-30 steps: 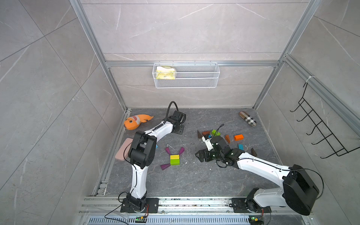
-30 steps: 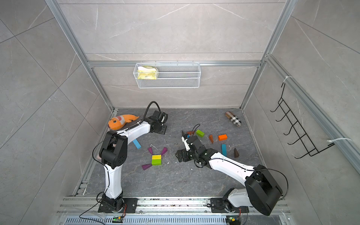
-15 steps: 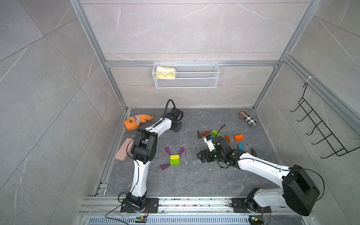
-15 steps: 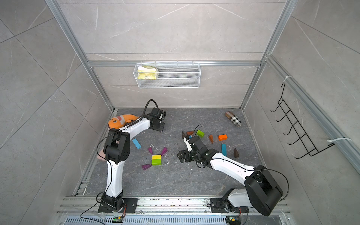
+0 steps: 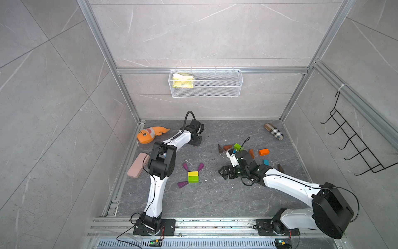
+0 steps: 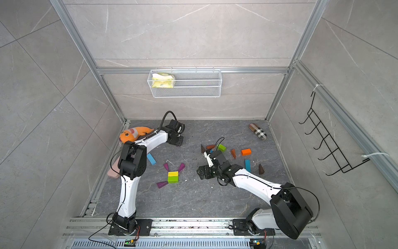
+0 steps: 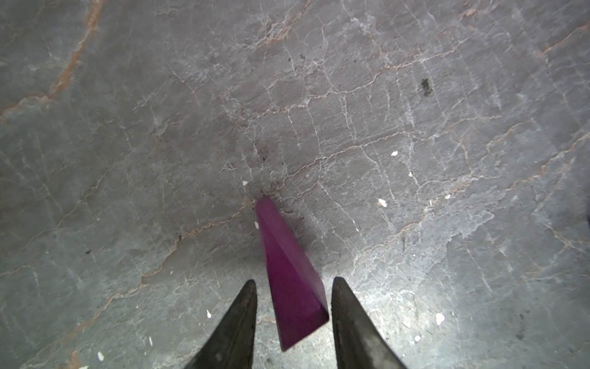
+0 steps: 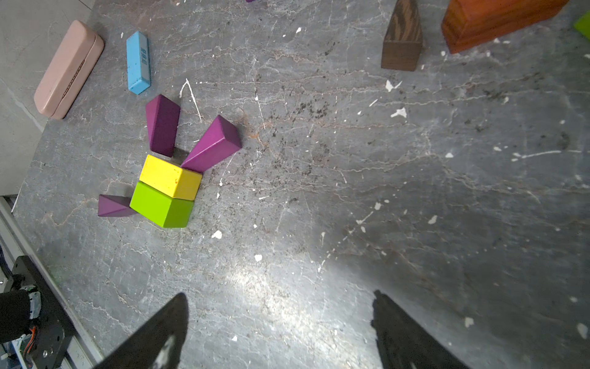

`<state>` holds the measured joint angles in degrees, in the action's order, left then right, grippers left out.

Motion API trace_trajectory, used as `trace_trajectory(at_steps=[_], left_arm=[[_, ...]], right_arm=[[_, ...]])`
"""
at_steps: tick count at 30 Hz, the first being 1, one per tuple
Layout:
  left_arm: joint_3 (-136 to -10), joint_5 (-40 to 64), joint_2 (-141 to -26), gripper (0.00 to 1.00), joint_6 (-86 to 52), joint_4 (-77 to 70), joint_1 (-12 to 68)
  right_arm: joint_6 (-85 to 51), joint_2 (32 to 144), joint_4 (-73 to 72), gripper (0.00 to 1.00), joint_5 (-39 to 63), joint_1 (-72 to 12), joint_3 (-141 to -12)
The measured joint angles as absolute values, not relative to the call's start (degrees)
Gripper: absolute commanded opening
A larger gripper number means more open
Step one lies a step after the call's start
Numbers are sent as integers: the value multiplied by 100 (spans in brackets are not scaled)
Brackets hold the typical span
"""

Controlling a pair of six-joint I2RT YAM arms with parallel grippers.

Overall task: Assemble a small pinwheel with building blocks
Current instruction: Pick up the building block from the center of the board.

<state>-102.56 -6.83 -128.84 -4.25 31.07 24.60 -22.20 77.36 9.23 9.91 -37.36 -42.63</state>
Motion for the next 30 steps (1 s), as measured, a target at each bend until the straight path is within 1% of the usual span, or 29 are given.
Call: trace_trajectory(at_steps=[8, 18, 24, 27, 30], left_arm=[[-10261, -676, -13047, 32, -425, 3170, 2462], [-10263, -628, -13067, 18, -434, 3166, 2462], [-10086, -589, -12940, 16, -550, 3118, 2508], [-9657, -672, -12545, 16, -738, 3153, 2681], [-9244, -799, -11987, 16, -996, 3175, 3022]], right_arm=[[-2196, 7752, 923, 90, 1031, -3699, -4263], [-2178, 7752, 923, 90, 1052, -3673, -4263], [-2176, 7631, 937, 90, 1044, -3671, -4211], [-2178, 7397, 974, 90, 1002, -3671, -4084], [-2182, 7059, 974, 90, 976, -3671, -3826]])
